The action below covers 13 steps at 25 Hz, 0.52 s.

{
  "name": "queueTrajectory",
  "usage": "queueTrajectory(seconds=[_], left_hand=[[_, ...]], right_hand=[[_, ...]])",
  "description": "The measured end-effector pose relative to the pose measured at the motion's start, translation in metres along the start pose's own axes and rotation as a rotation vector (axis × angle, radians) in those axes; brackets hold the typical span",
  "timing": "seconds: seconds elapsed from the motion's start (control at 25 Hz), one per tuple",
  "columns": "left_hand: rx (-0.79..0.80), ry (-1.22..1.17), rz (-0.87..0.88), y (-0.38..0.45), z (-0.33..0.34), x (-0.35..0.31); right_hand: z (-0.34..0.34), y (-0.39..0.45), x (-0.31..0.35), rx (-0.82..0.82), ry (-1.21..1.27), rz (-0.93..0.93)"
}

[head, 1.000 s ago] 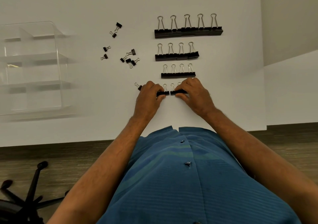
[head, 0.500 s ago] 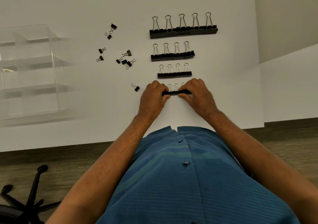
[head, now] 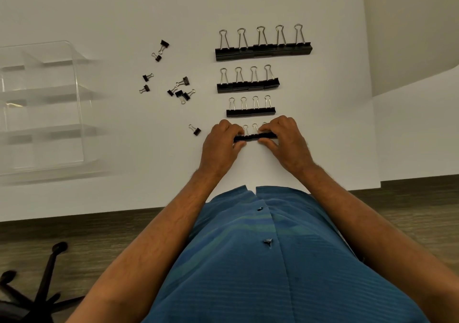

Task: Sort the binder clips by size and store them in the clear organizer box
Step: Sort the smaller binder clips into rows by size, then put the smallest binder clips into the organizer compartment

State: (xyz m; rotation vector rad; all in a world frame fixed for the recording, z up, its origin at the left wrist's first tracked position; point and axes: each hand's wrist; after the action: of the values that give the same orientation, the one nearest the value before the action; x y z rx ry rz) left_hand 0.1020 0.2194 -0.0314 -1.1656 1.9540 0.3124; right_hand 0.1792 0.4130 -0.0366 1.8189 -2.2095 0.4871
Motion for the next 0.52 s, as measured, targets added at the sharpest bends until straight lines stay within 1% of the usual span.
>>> queueTrajectory(seconds=[0.16, 0.36, 0.52], left_hand=[[-0.027, -0.051, -0.013, -0.009, -0.008, 0.000], [-0.127, -0.065, -0.067, -0.029, -0.031, 0.014], [-0.230, -0.107, -0.163, -0.040, -0.059, 0.035]], right_hand=[[-0.009, -0.003, 0.004, -0.053, 0.058, 0.050], [-0.019, 0.004, 0.025, -0.124, 0.123, 0.012], [-0.015, 0.024, 0.060, -0.102, 0.165, -0.037]])
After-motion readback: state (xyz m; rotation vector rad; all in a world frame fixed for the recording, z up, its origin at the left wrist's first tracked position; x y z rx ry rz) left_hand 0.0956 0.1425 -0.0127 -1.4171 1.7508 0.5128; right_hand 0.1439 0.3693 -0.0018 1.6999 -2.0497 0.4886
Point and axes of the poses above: each hand's wrist, its own y-axis towards the middle knuckle, its own z-axis out of the palm, x = y × z, and after that the axes turned 12 degrees about -y, right-handed
